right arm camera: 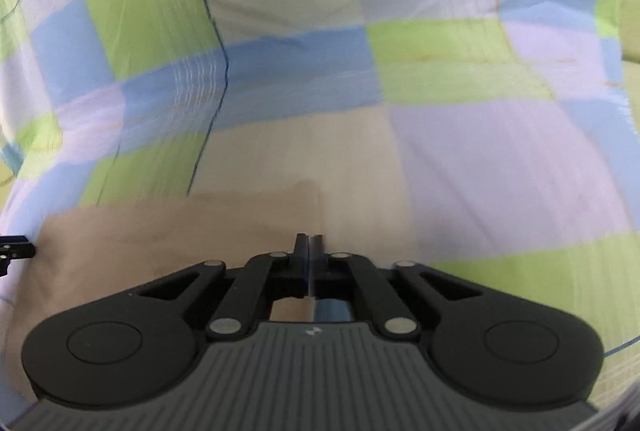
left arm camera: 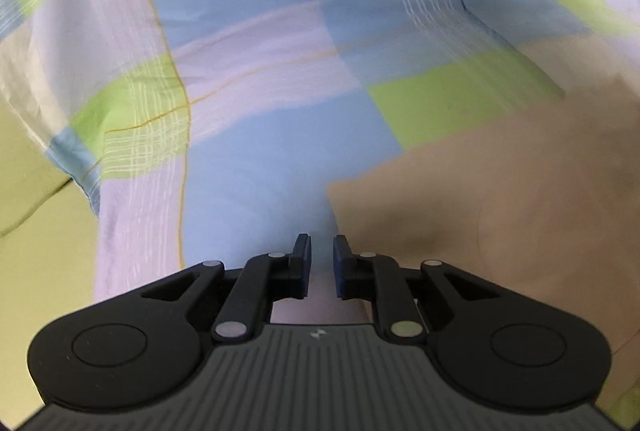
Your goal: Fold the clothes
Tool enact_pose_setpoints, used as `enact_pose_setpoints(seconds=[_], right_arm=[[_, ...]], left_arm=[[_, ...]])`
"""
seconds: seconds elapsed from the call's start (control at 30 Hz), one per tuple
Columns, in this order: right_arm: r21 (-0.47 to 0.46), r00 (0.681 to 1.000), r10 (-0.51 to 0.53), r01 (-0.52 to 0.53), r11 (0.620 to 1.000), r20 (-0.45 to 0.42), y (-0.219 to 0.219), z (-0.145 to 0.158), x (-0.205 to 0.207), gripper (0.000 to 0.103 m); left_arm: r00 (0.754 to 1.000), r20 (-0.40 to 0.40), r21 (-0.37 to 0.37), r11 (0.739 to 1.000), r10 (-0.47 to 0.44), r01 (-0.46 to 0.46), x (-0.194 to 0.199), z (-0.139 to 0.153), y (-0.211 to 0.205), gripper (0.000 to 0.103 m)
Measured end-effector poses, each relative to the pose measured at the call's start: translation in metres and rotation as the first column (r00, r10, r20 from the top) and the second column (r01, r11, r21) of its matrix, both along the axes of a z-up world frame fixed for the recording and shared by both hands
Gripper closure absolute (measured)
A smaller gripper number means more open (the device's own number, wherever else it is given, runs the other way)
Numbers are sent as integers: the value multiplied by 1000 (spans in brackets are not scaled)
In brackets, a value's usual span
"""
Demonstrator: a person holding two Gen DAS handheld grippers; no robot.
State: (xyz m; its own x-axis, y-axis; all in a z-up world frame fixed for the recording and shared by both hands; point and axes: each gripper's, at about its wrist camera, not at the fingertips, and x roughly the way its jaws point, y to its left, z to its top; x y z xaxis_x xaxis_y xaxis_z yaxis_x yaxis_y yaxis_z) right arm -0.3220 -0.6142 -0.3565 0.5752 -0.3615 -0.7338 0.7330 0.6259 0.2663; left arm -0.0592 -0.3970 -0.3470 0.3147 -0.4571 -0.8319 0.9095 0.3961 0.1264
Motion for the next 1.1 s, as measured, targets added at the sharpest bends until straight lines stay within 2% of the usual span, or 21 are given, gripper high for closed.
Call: enact_pose_setpoints(seconds=[0.03,0.1,0.17,0.2,0.27,0.33,0.37,0.4,0.47,0.57,0.63,0.7,0.77,0.87,0.9,0.97,1.03,1.07,1.1], right_arm=[[10,999,24,-24,1000,32,2,1,5,97],[40,991,93,-97,994,94,7,-3,24,97],[43,987,129,-134,990,96,10,-9,36,98],[28,988,138,-140,990,67,9,-15,43,98],[-11,995,101,-101,995,-16,1,-24,45,103],[-70,997,2,-7,998,-78,-15,-26,33,103],[-85,995,-35,27,996,-94,-21,-25,26,103],[-98,993,-70,60,993,-97,-24,-19,17,96],[-117,992,-110,102,988,-66,-22,-2,-2,96],[-99,997,-72,71,993,-3,8,20,-21,94],[-63,1000,16,-15,998,9,54,26,-23,92],[-31,996,94,-94,995,-5,93,23,-21,94],[-31,987,140,-143,989,-78,120,12,-21,93],[-33,969,101,-111,993,-225,138,-15,-39,93],[-26,968,62,-71,997,-242,139,-19,-51,93],[-13,967,-8,5,1000,-255,135,-13,-74,92],[-28,966,-50,44,999,-252,133,2,-91,90],[-34,971,-60,53,998,-232,133,9,-95,90],[-37,976,-55,48,998,-209,135,13,-93,90]], left_arm=[[999,-29,-25,1000,-18,17,-1,1,-4,86],[999,-12,-16,998,-53,53,-5,-8,-13,82],[996,24,9,996,-88,88,-9,-19,-23,81],[996,34,10,997,-79,79,-4,-23,-23,78],[999,34,-7,1000,-14,14,15,-23,-16,76],[996,60,-13,998,69,-68,30,-17,-11,79],[991,75,-24,993,113,-112,37,-11,-4,82],[988,78,-36,991,135,-133,40,-8,0,82],[990,32,-69,988,140,-138,34,7,16,82],[998,-24,-81,995,64,-66,-9,17,43,81],[999,-49,-66,998,17,-20,-41,10,56,80],[998,-69,-47,999,-12,9,-67,3,68,74],[996,-71,33,998,47,-45,-78,-22,86,74],[979,-106,49,984,173,-169,-71,-32,120,74],[970,-123,60,977,209,-203,-67,-29,129,74],[966,-100,83,970,236,-229,-66,-19,139,82],[970,-88,66,973,228,-223,-70,-8,142,82],[972,-98,36,977,212,-209,-73,0,139,81],[975,-104,16,980,199,-198,-77,4,136,72]])
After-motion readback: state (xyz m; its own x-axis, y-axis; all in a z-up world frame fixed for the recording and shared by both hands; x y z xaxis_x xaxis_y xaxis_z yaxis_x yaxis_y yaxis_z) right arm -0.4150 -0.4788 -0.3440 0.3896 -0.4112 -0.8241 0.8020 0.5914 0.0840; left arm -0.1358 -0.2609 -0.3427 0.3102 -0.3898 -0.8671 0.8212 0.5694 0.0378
